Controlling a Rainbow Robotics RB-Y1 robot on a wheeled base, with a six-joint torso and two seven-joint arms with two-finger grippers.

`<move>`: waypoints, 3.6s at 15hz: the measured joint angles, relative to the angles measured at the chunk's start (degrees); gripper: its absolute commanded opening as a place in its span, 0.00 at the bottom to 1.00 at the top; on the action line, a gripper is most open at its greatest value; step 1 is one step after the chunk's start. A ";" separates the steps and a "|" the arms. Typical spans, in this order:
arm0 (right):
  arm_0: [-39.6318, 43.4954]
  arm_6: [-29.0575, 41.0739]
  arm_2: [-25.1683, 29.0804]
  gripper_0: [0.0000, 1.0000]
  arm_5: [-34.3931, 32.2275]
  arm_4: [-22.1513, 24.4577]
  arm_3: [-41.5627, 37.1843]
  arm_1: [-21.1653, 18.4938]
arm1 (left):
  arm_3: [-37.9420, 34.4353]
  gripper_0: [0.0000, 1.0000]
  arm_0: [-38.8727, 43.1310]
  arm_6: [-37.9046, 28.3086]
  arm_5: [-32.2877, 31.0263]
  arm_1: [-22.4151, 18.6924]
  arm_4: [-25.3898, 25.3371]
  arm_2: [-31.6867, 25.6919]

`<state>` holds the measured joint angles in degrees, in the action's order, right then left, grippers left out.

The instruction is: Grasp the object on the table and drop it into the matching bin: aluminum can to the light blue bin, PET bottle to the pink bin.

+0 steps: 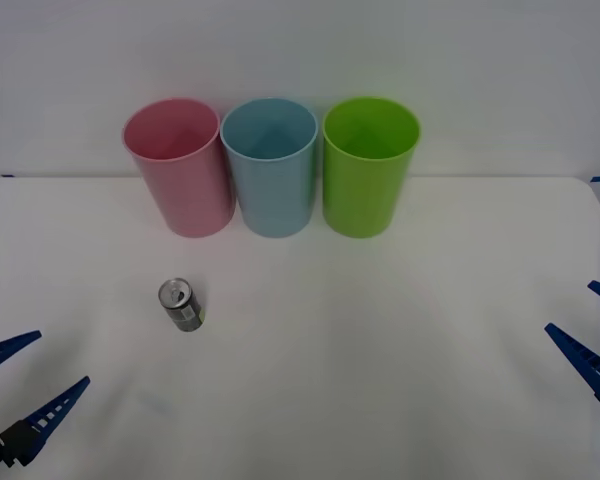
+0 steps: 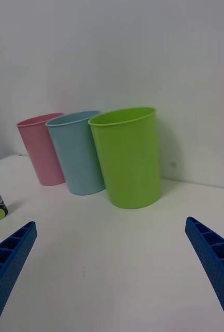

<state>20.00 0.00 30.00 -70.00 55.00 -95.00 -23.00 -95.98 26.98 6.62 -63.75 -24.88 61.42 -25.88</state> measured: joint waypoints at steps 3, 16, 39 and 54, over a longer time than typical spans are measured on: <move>0.00 0.00 0.00 1.00 0.00 0.00 0.00 0.00 | 0.07 1.00 0.17 -0.70 1.20 0.06 -0.05 1.29; 0.00 0.00 0.00 1.00 0.00 0.00 0.00 0.00 | 1.70 1.00 -4.27 0.11 4.81 6.72 3.71 4.50; 0.00 0.00 0.00 1.00 0.00 0.00 0.00 0.00 | 15.74 1.00 -20.07 4.53 9.38 13.54 13.50 7.35; 0.00 0.00 0.00 1.00 0.00 0.00 0.00 0.00 | 27.38 1.00 -30.56 7.38 9.62 13.57 17.62 8.16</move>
<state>20.00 0.00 30.00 -70.00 55.00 -95.00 -23.00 -68.60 -3.59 14.00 -54.14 -11.31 79.04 -17.72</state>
